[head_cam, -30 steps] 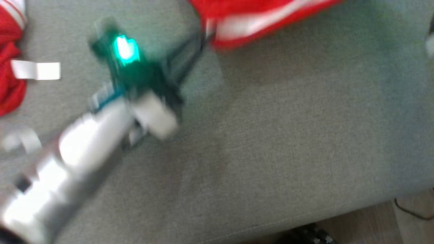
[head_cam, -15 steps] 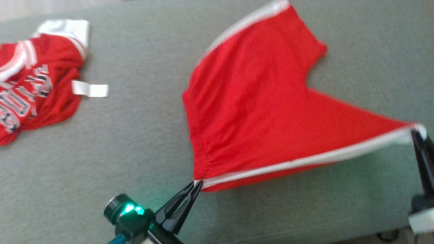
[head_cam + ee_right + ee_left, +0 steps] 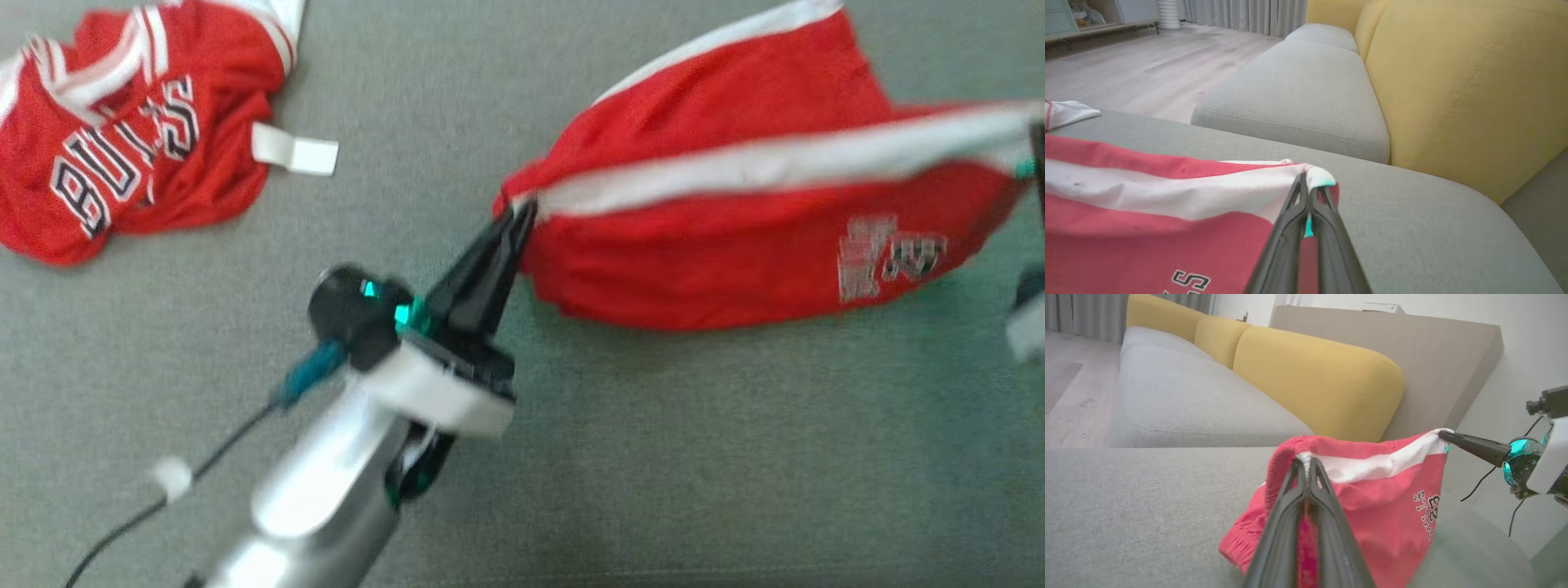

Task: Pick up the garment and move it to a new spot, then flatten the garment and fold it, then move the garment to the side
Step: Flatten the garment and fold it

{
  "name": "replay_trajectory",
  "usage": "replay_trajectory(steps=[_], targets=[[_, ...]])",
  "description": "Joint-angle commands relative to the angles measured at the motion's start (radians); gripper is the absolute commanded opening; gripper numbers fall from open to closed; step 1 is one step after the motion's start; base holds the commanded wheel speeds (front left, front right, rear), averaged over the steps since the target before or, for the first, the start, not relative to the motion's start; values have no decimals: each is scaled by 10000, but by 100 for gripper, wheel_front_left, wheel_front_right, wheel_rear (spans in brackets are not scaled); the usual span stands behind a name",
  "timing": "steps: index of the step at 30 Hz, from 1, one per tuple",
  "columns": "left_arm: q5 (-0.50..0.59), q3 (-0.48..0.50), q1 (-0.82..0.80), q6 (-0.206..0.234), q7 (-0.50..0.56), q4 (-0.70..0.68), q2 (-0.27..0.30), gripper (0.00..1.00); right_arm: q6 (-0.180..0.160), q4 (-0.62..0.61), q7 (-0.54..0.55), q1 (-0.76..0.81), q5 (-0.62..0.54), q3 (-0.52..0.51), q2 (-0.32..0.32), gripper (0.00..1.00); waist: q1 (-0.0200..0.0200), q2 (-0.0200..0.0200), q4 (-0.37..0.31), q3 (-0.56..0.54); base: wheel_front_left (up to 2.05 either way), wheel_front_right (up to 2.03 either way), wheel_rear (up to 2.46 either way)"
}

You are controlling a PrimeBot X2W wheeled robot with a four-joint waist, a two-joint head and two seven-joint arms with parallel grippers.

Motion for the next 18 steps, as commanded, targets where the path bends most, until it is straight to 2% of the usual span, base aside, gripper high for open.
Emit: replay_trajectory(steps=[1, 8, 15, 16, 17, 18], targets=[[-87, 304, -345, -46, -1, 55, 18, 0, 67, -29, 36, -452, -31, 220, -373, 0, 1, -1, 183, 673, 0, 0, 0], [-425, 255, -2139, -60, 146, 2102, -324, 0, 67, 2879, -425, -3781, -12, 1891, -986, 0, 1, -1, 248, 1516, 0, 0, 0], [-101, 271, -2828, 15, 26, 3191, -280, 0, 67, 5716, -1716, -6195, -8, 3693, -483, 0, 1, -1, 70, 1915, 0, 0, 0], [-41, 328, -2859, 42, 10, 3249, -306, 0, 67, 6102, -1971, -6456, -33, 3820, -369, 3, 1, -1, 58, 1940, 0, 0, 0], [-6, 402, -2869, 78, -1, 3297, -348, 0, 67, 6491, -2203, -6679, -35, 3912, -255, 19, 1, -1, 55, 1953, 0, 0, 0], [99, 434, -2881, 140, -9, 3335, -374, 0, 67, 6867, -2403, -6871, -35, 3996, -158, 73, 1, -1, 62, 1955, 0, 0, 0]])
